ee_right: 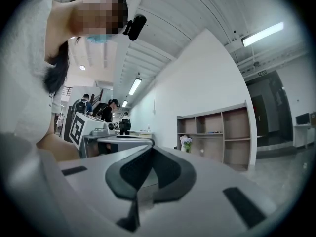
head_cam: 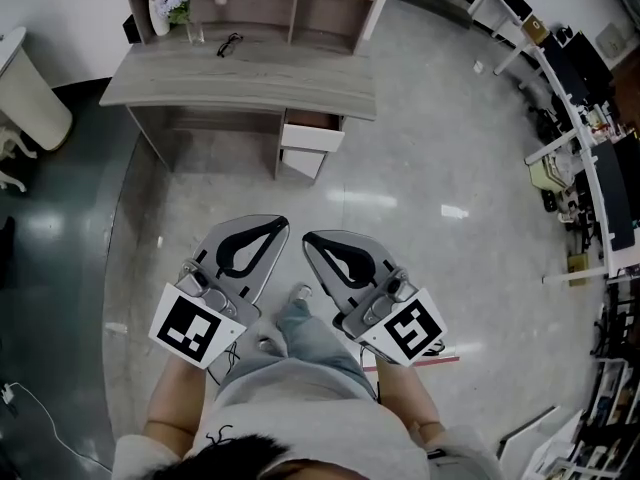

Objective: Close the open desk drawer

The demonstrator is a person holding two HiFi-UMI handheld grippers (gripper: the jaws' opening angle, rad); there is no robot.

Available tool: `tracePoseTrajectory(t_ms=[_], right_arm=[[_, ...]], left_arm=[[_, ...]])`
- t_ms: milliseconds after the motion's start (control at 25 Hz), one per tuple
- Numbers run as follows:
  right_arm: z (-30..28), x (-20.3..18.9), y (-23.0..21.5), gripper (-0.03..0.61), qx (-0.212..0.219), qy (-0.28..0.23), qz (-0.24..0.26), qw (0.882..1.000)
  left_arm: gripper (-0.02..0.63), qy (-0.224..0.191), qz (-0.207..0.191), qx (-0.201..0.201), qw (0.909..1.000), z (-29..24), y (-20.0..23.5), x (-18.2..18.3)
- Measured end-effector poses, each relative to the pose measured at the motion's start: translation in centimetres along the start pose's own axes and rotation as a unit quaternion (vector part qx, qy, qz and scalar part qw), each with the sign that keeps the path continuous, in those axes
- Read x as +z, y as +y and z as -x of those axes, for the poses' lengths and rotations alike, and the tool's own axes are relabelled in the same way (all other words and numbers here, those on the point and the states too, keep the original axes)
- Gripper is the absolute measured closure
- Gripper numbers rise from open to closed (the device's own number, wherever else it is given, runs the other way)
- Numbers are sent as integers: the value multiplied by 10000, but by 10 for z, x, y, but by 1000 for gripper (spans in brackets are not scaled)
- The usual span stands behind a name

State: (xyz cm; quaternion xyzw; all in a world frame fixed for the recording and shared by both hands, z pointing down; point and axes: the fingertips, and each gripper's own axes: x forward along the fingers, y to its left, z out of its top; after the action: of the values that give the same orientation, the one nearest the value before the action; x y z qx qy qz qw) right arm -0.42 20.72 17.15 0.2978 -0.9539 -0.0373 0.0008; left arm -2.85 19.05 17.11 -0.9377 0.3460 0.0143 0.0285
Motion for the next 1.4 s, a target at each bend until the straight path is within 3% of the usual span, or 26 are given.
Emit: tracePoseTrajectory(t_ms=[440,880,1080,1400], right_arm=[[-32,-9,-105,569,264,-12,-90,9996],[-44,-20,-157,569,195,2,-199,9996],[-58,-22,-166,569,-69,30,-197,9998],[-101,-27,-195,569,-831,13,-161,9964]], left_arm=[[603,-57,9,238,9997,-92,59,-2],[603,21,61,219,9997,-135,82,-14],[604,9,86,-46,10000,-144,98,-17],[603,92,90,-764,9970,-163,146,-27]])
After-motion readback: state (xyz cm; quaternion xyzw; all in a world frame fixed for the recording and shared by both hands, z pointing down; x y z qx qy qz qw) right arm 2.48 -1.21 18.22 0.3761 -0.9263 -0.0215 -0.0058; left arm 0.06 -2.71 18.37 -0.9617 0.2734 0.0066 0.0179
